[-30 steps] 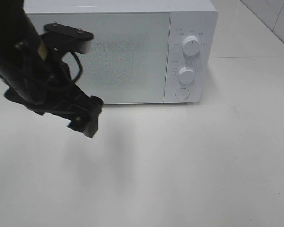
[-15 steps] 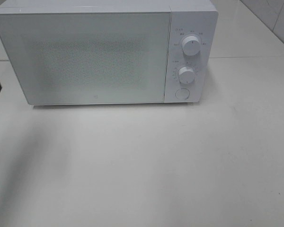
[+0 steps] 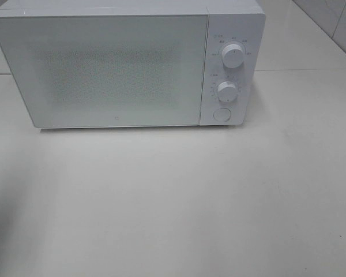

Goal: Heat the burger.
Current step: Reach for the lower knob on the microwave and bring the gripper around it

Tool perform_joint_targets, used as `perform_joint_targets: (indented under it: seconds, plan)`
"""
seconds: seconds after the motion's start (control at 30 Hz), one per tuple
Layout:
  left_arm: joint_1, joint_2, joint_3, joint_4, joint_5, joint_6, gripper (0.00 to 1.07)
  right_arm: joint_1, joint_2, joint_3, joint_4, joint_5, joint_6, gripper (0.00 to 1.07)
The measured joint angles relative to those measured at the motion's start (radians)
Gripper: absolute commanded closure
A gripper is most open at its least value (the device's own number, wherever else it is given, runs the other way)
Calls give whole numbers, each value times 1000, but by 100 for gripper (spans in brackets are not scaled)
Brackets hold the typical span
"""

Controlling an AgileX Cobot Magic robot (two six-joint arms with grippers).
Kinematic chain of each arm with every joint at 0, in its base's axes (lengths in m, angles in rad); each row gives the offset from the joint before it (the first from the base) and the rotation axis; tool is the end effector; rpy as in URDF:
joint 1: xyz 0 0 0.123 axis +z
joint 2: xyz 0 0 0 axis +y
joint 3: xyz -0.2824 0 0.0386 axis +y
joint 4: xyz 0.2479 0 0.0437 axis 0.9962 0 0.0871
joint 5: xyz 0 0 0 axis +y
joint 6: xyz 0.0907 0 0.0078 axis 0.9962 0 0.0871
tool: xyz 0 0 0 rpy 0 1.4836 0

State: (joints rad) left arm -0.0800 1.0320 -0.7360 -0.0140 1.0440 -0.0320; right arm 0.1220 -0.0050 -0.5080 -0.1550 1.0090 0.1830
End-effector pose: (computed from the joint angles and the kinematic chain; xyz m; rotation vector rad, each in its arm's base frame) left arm 0.1658 -0.0144 0.2682 0.0606 2.8239 -0.0440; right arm -0.0036 -0.0124 0.2844 0.0636 1.9695 0.0156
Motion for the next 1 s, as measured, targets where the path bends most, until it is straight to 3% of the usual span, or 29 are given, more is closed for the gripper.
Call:
perform_joint_targets:
  seconds: [0.43,0.7,1.0]
  plan:
    - [0,-368,212,8,19,0,4,0,0,0,0,0,0,31]
    - [0,-597,224,14,7,2,4,0,0,0,0,0,0,31]
    - [0,-712,224,4,3,3,4,0,0,0,0,0,0,31]
